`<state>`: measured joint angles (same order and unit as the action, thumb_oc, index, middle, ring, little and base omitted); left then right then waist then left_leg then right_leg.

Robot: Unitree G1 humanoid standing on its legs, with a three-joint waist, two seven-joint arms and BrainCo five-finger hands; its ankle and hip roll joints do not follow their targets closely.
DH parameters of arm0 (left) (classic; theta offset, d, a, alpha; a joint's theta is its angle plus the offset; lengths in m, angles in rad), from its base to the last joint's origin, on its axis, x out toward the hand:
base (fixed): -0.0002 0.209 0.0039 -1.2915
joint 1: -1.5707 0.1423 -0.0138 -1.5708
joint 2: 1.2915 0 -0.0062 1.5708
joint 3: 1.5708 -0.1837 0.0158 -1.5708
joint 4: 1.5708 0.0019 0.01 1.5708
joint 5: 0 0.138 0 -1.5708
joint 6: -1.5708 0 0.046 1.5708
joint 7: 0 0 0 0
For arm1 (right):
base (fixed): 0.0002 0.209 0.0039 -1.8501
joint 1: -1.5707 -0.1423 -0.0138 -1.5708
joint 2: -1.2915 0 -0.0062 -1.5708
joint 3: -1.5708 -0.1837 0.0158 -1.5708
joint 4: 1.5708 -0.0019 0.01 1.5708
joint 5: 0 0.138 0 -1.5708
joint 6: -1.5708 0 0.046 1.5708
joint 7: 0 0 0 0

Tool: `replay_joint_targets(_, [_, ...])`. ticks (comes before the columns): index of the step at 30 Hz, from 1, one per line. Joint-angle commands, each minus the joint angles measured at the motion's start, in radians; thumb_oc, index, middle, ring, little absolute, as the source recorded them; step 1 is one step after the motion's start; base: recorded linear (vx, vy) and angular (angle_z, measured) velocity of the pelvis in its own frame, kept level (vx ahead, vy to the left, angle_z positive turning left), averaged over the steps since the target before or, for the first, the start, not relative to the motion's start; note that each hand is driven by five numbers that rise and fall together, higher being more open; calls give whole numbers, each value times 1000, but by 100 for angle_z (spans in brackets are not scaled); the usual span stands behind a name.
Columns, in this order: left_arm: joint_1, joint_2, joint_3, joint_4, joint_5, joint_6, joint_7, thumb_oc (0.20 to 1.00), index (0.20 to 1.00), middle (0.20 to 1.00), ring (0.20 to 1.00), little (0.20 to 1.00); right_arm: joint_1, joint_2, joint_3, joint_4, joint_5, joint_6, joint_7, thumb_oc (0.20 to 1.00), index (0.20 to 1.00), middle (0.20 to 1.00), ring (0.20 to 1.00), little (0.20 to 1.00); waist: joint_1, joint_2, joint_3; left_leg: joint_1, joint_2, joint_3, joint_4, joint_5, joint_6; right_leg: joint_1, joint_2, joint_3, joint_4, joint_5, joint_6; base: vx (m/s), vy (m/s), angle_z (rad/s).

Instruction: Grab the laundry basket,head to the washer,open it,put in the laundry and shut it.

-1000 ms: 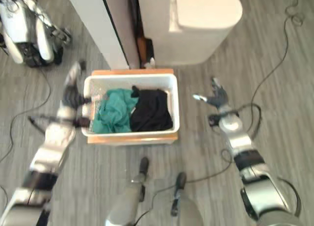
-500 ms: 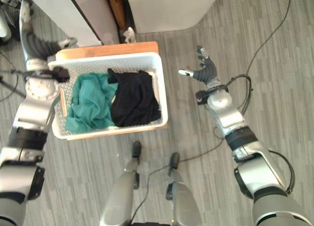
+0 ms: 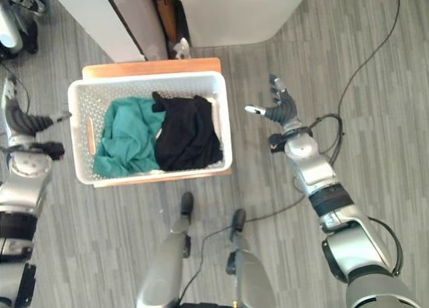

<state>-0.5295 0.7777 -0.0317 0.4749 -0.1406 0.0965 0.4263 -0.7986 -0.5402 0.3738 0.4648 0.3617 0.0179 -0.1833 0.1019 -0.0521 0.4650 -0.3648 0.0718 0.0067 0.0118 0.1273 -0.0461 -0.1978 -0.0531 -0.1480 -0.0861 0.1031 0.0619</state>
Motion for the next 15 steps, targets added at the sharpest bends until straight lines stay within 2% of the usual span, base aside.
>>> replay_joint_targets(1, [-83,-20,-59,83,-153,-47,-62,1000,1000,1000,1000,1000,12,-14,-5,-41,58,-37,11,1000,1000,1000,1000,1000,0,19,-50,-23,14,-10,39,-32,-41,-43,-80,-11,82,-68,54,0,0,0])
replay_joint_targets(5, [-169,-81,-165,240,-313,-62,-89,1000,1000,1000,1000,1000,12,-2,43,-53,102,-47,2,1000,1000,1000,1000,1000,-19,23,-35,-17,18,-8,29,-21,-41,-46,-77,-15,86,-65,54,-1,1,-2])
replay_joint_targets(13, [-330,-125,-307,371,-509,-86,-105,1000,1000,1000,1000,1000,-15,-20,104,-48,147,-54,-25,1000,1000,1000,1000,1000,-33,32,-6,-21,18,-10,23,-9,-40,-53,-78,-25,87,-56,60,1,0,1])
replay_joint_targets(15, [-351,-128,-317,388,-524,-87,-104,1000,1000,1000,1000,1000,-14,-23,108,-49,147,-54,-26,1000,1000,1000,1000,1000,-34,33,-4,-20,19,-10,20,-7,-40,-54,-78,-25,87,-55,60,6,-4,6])
